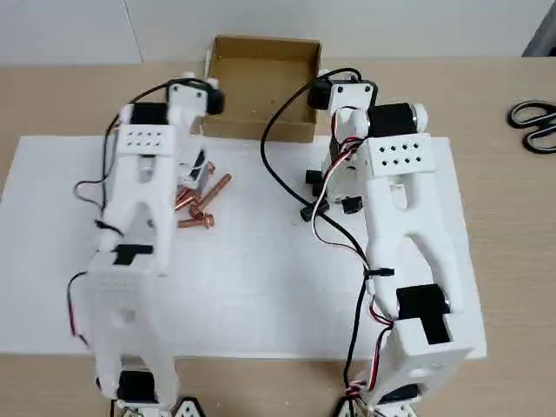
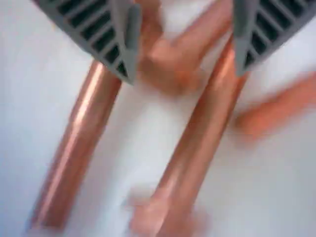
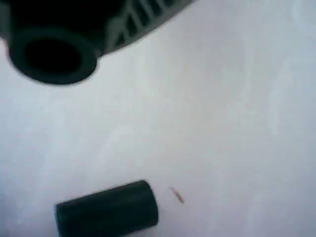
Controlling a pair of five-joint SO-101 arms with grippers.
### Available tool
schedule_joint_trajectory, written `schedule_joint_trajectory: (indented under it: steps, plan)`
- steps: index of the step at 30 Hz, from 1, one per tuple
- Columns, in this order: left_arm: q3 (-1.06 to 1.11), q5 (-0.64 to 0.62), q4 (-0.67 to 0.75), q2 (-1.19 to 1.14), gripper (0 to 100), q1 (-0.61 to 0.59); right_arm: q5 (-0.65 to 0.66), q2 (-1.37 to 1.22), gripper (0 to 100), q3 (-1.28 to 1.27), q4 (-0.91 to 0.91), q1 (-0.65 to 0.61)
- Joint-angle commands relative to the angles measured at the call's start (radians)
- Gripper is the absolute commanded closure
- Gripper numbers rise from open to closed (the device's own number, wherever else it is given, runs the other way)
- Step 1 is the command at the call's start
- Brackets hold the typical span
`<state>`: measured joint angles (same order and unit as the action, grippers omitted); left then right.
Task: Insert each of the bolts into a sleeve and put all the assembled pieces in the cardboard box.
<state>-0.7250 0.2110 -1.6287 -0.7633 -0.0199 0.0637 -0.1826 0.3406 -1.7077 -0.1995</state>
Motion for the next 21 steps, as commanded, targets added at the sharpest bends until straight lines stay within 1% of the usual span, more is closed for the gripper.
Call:
schedule_joint_trajectory:
  steps: [1,6,12,17,21]
  plan:
    - [-0.203,0.011,-0.012,-0.074,88,0.012,0.005,0.067,99.5,0.005,-0.019,0.001]
    - [-0.36,0.031,-0.037,-0.215,88,0.009,0.003,0.065,99.5,0.005,-0.019,0.001]
    - [-0.453,0.028,-0.044,-0.333,88,0.011,0.003,0.062,99.5,0.005,-0.019,0.001]
    - [-0.495,0.028,-0.052,-0.377,97,0.017,0.003,0.061,99.5,0.005,-0.019,0.001]
    - [-0.495,0.026,-0.061,-0.393,99,0.034,0.003,0.061,99.5,0.005,-0.019,0.001]
